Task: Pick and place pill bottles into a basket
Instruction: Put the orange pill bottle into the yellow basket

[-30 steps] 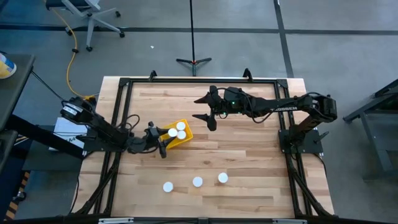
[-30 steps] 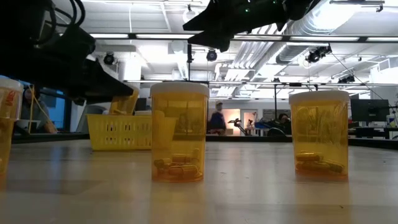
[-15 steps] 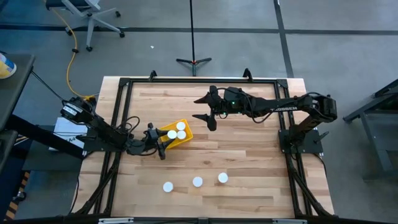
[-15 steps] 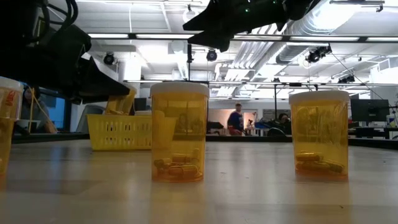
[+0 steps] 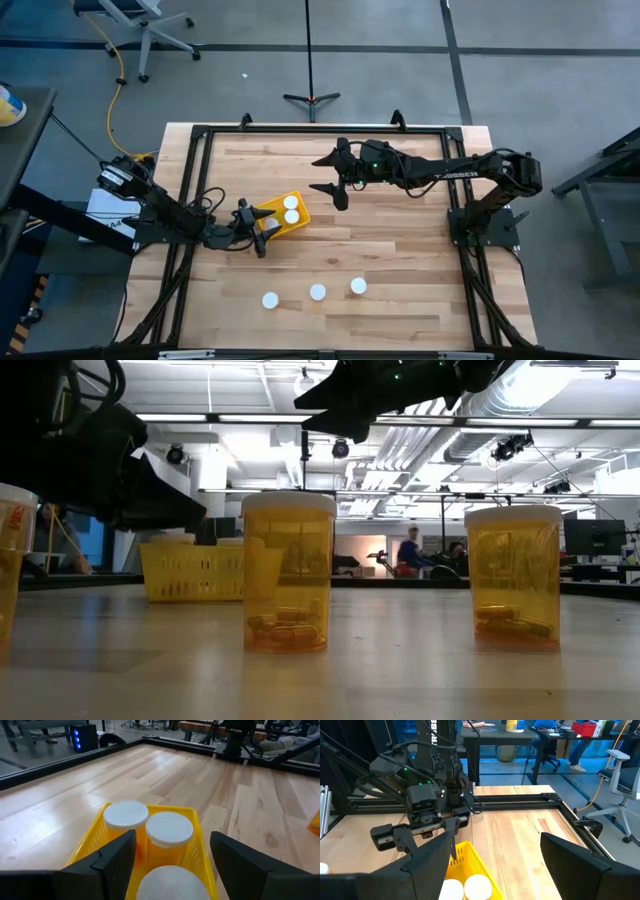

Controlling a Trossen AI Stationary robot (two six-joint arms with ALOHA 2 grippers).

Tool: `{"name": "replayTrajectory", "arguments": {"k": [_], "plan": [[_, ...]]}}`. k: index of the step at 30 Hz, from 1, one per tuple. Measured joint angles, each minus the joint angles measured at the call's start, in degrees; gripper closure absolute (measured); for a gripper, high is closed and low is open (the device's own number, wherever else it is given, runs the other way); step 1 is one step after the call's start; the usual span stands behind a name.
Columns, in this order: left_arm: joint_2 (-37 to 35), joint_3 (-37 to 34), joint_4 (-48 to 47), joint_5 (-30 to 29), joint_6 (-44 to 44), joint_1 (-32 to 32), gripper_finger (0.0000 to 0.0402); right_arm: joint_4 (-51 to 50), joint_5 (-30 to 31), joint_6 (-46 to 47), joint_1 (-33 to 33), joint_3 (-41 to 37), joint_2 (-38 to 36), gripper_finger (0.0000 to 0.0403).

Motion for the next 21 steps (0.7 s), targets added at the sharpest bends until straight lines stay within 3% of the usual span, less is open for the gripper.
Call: {"name": "replayTrajectory", "arguments": {"k": [12, 16, 21], "plan": [[-2.1, 0.0, 2.1, 0.0, 3.8, 0.0, 0.0108, 0.5, 0.0, 0.0, 0.0, 0.0, 0.0, 0.0105], [-4.3, 0.6, 7.5, 3.6, 9.3, 0.0, 0.0108, 0.7, -3.0, 0.9, 0.0, 0.0, 0.0, 0.0105], [-7.0, 2.9, 9.1, 13.5, 14.9, 0.0, 0.0108, 3.5, -8.5, 2.9, 0.5, 0.0, -0.1, 0.0105]]}}
